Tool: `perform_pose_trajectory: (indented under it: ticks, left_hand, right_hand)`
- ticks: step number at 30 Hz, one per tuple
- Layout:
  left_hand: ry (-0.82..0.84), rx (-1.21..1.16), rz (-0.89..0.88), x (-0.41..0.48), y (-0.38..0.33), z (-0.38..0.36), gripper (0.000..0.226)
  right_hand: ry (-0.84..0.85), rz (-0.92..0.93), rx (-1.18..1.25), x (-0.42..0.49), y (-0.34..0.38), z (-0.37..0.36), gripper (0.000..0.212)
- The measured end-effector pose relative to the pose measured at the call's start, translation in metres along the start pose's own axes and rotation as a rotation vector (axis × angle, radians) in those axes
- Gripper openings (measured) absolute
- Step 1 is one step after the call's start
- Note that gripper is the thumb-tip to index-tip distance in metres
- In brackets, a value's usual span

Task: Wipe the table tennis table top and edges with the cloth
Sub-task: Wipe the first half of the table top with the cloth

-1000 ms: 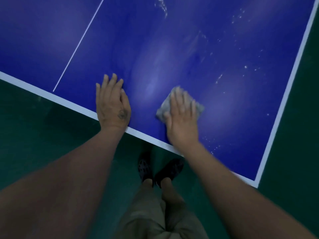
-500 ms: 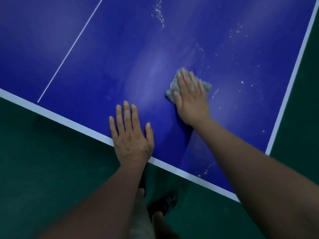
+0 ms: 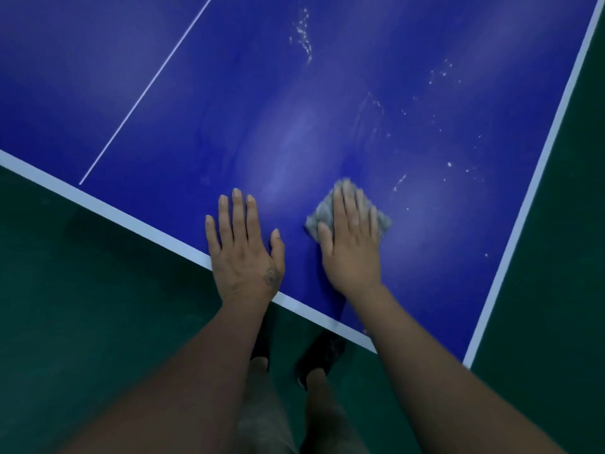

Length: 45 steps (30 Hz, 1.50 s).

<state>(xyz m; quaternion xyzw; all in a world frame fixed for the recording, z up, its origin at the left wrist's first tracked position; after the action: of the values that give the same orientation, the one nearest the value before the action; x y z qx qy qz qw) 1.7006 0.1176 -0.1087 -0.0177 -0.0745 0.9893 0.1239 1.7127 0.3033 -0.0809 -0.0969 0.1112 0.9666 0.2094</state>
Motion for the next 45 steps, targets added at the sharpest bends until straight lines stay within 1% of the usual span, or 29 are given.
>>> perform_pose_trajectory:
  ticks: [3, 5, 7, 10, 14, 17, 19, 22, 26, 28, 30, 33, 35, 37, 40, 43, 45]
  left_hand:
    - [0.018, 0.016, 0.036, 0.003, -0.010, 0.002, 0.077]
    - [0.018, 0.028, 0.103, 0.007, -0.021, 0.001, 0.079]
    - [0.010, 0.032, 0.147, 0.010, -0.027, -0.003, 0.081]
    - [-0.022, 0.053, 0.162, 0.010, -0.026, -0.011, 0.081]
    - [-0.069, 0.077, 0.160, 0.011, -0.024, -0.016, 0.080]
    - [-0.079, 0.084, 0.151, 0.010, -0.023, -0.015, 0.078]
    - [-0.086, 0.076, 0.150, 0.010, -0.023, -0.012, 0.076]
    - [-0.092, 0.063, 0.150, 0.010, -0.023, -0.010, 0.072]
    - [-0.082, 0.033, 0.161, 0.010, -0.022, -0.007, 0.072]
    - [-0.074, 0.030, 0.171, 0.010, -0.022, -0.006, 0.073]
    - [-0.072, 0.029, 0.180, 0.010, -0.021, -0.006, 0.073]
    - [-0.093, 0.003, 0.177, 0.009, -0.019, -0.007, 0.072]
    - [-0.110, 0.002, 0.173, 0.009, -0.018, -0.008, 0.072]
    - [-0.119, 0.015, 0.171, 0.009, -0.017, -0.008, 0.072]
    - [-0.116, 0.021, 0.173, 0.009, -0.017, -0.009, 0.072]
    - [-0.097, 0.017, 0.177, 0.010, -0.016, -0.009, 0.073]
    - [-0.088, 0.014, 0.183, 0.010, -0.016, -0.008, 0.073]
  right_hand:
    - [0.049, 0.022, -0.025, -0.033, -0.028, -0.007, 0.068]
    - [0.053, 0.070, -0.053, -0.024, -0.036, -0.006, 0.068]
    - [0.041, 0.138, -0.066, 0.005, -0.036, -0.002, 0.067]
    - [0.011, 0.205, -0.057, 0.076, -0.024, 0.010, 0.065]
    - [0.015, 0.183, -0.056, 0.173, 0.005, 0.023, 0.067]
    - [0.055, 0.126, -0.013, 0.198, 0.022, 0.028, 0.069]
    - [0.057, 0.098, -0.018, 0.179, 0.025, 0.026, 0.070]
    - [0.036, 0.141, -0.055, 0.101, 0.013, 0.014, 0.071]
    - [0.053, 0.236, -0.038, -0.032, -0.034, -0.007, 0.073]
    - [0.082, 0.258, -0.060, -0.074, -0.063, -0.015, 0.073]
    - [0.100, 0.297, -0.074, -0.080, -0.082, -0.019, 0.072]
    - [0.068, 0.368, -0.030, -0.036, -0.086, -0.011, 0.068]
    - [0.013, 0.316, -0.009, 0.018, -0.084, 0.001, 0.066]
    - [-0.038, 0.202, -0.021, 0.081, -0.082, 0.015, 0.065]
    - [0.004, 0.026, -0.013, 0.140, -0.074, 0.031, 0.069]
    - [0.005, -0.075, -0.024, 0.119, -0.049, 0.026, 0.070]
    - [0.000, -0.046, -0.028, 0.068, -0.031, 0.014, 0.070]
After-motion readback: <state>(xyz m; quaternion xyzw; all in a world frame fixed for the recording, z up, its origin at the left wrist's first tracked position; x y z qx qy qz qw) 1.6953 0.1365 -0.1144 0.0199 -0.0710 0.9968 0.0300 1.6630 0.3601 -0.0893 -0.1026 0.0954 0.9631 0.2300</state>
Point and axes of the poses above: each hand's wrist, its own x-axis towards the middle knuckle, its own z-axis out of the back of the hand, y = z × x, the point moved 2 cm from there along x, towards the middle knuckle, and after that the axes turned 13 degrees about -z, right-handed, at the moved point
